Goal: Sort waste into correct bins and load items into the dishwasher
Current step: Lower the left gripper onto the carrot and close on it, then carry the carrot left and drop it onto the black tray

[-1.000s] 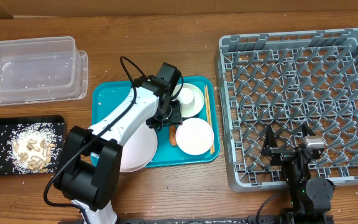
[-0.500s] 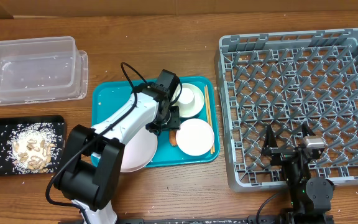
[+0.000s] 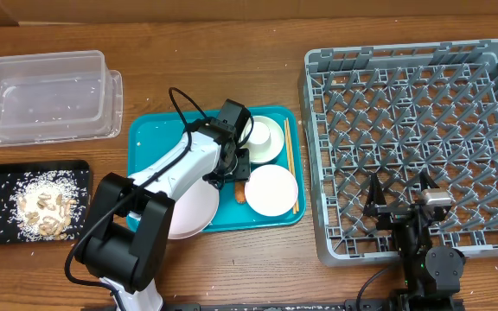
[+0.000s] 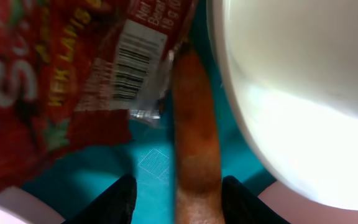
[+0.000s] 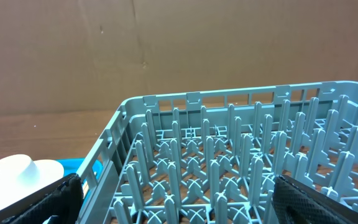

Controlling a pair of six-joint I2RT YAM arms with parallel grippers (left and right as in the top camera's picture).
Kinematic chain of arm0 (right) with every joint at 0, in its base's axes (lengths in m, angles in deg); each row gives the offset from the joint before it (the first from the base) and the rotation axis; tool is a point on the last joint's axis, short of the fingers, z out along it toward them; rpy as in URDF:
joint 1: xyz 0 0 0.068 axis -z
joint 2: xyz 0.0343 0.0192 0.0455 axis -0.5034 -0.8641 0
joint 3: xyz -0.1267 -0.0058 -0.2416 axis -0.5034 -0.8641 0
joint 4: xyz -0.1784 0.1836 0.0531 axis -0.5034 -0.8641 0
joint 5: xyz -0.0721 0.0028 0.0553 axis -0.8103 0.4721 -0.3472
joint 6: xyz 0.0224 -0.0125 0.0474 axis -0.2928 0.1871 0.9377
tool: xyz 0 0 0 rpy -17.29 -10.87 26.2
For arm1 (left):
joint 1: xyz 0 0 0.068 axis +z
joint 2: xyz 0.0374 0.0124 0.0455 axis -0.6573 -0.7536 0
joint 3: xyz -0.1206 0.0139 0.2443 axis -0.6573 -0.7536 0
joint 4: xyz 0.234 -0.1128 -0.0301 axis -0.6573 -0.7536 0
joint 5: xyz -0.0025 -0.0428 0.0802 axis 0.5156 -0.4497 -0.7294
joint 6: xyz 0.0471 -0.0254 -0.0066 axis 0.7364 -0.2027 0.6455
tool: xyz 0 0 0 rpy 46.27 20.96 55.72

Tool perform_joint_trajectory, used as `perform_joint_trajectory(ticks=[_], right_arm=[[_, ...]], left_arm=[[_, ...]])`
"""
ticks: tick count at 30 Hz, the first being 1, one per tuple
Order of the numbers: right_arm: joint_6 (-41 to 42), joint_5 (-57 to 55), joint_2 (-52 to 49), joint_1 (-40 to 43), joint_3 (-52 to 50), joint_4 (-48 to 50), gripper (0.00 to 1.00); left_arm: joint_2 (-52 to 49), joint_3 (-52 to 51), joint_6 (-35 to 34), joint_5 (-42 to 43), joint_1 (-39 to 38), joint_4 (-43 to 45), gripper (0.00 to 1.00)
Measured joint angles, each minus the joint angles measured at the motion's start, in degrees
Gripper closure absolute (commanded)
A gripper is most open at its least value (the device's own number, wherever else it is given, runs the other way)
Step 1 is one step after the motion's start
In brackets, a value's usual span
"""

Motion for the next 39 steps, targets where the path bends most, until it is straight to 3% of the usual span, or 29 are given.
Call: perform_joint_trajectory(ticks=[6, 10, 16, 25, 34, 39], right_arm=[[0.0, 0.0, 0.0, 0.0, 0.0, 0.0, 0.0], [0.0, 0.0, 0.0, 0.0, 0.0, 0.0, 0.0], [0.0, 0.0, 0.0, 0.0, 0.0, 0.0, 0.0], [0.0, 0.0, 0.0, 0.0, 0.0, 0.0, 0.0], [0.0, 0.0, 0.0, 0.0, 0.0, 0.0, 0.0], [0.0, 0.0, 0.0, 0.0, 0.0, 0.0, 0.0]], left_arm=[[0.0, -0.5, 0.2, -0.4, 0.0, 0.2, 0.66], [0.0, -0.5, 0.4, -0.7, 0.0, 0.2, 0.83], [0.0, -0.5, 1.1, -0.7, 0.0, 0.0, 0.96], [-0.1, 3.9, 1.1, -0.9, 0.0, -8.3, 0.96], [-0.5, 22.6, 1.2, -1.6, 2.1, -28.9, 0.96], [-0.5, 31.2, 1.2, -4.9, 8.8, -36.9, 0.96]])
